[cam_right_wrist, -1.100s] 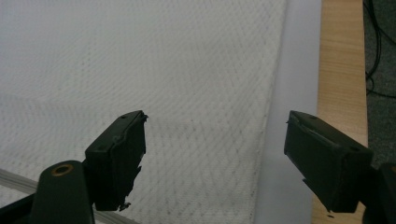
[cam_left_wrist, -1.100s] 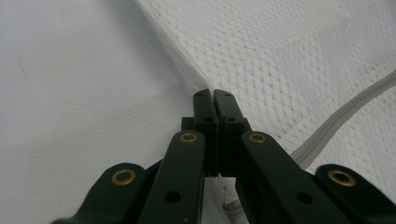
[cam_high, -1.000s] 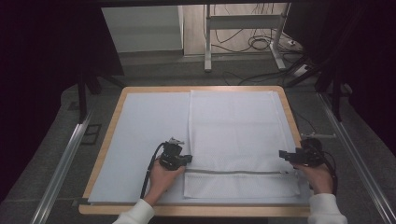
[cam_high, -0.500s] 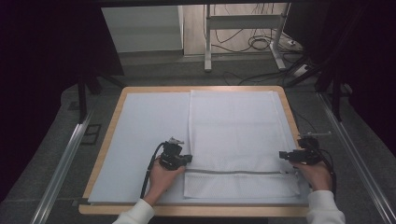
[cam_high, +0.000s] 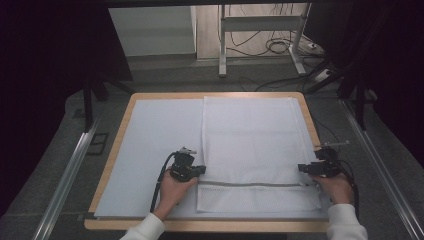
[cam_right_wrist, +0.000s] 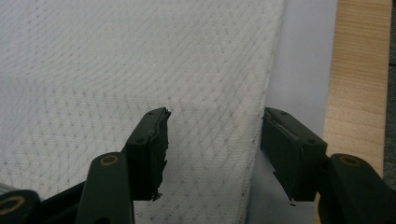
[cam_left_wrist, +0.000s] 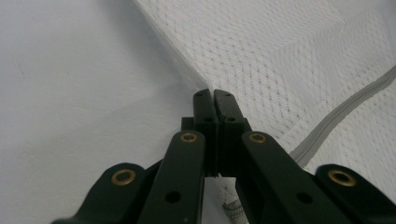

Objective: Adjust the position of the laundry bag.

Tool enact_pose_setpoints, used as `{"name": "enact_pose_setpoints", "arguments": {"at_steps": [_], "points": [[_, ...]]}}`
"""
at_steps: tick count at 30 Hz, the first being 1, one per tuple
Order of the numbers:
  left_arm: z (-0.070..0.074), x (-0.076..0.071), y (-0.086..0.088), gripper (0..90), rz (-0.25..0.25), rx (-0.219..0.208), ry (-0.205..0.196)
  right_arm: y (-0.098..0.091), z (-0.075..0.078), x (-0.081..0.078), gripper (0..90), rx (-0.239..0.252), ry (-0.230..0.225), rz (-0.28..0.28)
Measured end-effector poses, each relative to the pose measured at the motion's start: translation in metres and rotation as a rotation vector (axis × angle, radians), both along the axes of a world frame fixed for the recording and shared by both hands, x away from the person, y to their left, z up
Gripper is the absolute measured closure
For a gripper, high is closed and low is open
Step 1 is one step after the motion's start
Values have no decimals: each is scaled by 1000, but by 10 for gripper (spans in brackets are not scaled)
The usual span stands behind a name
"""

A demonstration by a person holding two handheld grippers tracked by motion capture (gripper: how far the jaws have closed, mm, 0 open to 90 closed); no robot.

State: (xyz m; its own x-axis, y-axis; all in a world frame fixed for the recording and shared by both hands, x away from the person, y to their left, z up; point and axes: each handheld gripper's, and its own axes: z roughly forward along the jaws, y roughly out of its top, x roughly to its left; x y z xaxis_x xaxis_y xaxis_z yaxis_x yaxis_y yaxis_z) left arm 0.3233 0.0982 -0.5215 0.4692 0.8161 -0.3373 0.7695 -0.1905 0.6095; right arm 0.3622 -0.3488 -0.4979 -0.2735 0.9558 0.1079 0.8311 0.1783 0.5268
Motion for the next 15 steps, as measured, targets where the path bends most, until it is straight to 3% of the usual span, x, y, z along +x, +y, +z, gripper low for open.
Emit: {"name": "enact_pose_setpoints", "arguments": {"at_steps": [5, 9, 15], "points": [[1, 0, -1, 897, -1, 1, -3, 2, -1, -1, 472, -17, -9, 4], [1, -1, -1, 898, 0, -2, -4, 6, -1, -2, 598, -107, -30, 24], [2, -1, -1, 898, -3, -2, -6, 10, 0, -2, 817, -99, -31, 47]]}}
